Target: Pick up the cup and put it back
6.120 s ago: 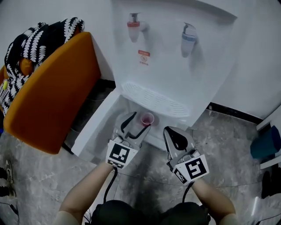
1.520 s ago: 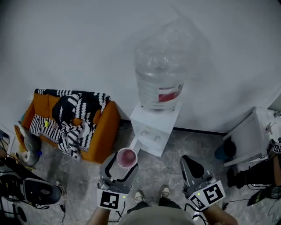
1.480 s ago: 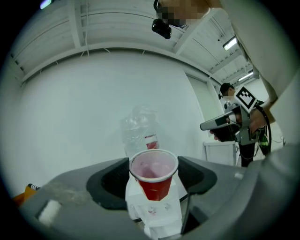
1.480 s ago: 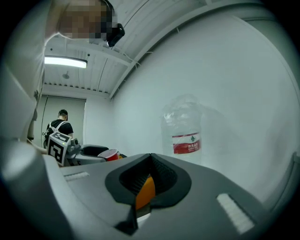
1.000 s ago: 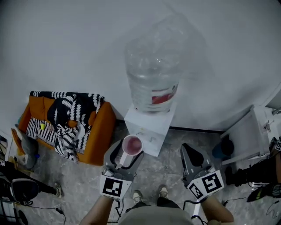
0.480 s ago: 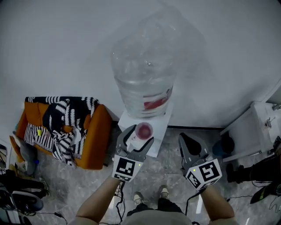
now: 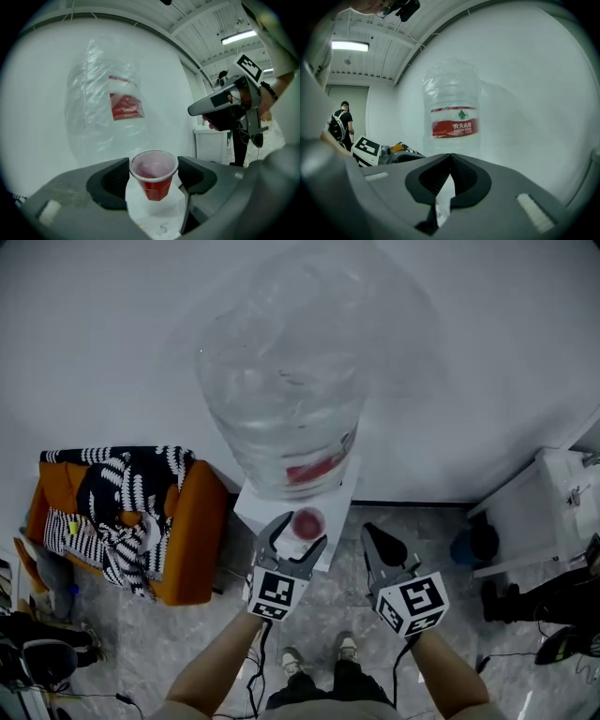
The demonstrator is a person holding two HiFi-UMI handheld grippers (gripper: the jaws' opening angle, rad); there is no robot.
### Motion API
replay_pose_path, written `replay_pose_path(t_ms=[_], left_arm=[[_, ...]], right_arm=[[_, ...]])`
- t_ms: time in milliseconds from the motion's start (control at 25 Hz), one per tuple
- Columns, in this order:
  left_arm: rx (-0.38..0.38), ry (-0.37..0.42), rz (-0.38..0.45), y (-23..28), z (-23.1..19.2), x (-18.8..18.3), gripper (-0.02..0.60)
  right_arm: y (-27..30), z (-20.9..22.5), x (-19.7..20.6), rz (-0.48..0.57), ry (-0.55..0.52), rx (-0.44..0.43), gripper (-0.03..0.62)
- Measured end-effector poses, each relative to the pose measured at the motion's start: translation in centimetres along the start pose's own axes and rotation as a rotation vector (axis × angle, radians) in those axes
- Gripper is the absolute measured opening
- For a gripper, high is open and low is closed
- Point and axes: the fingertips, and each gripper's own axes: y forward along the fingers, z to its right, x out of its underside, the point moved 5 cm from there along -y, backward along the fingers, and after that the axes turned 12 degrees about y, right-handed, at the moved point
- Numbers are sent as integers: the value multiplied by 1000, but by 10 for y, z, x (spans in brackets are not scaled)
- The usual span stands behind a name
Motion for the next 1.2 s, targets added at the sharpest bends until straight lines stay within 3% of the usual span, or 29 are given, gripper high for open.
replay_pose_path(t_ms=[240, 400, 520, 920, 1200], left_arm=[[18, -60, -59, 25, 11, 34, 334], [42, -84, -71, 40, 17, 52, 336], [50, -90, -65, 48, 17, 58, 336], [56, -143, -82, 45, 18, 57, 356], [19, -112, -25, 0, -3, 16, 347]], right_arm=[[15, 14, 20, -34, 45, 17, 3], [20, 17, 33, -65, -27, 29, 3], [20, 20, 42, -85, -16, 39, 3], [17, 24, 63, -136, 30, 62, 3], [0, 17, 27, -88, 18, 78, 3]])
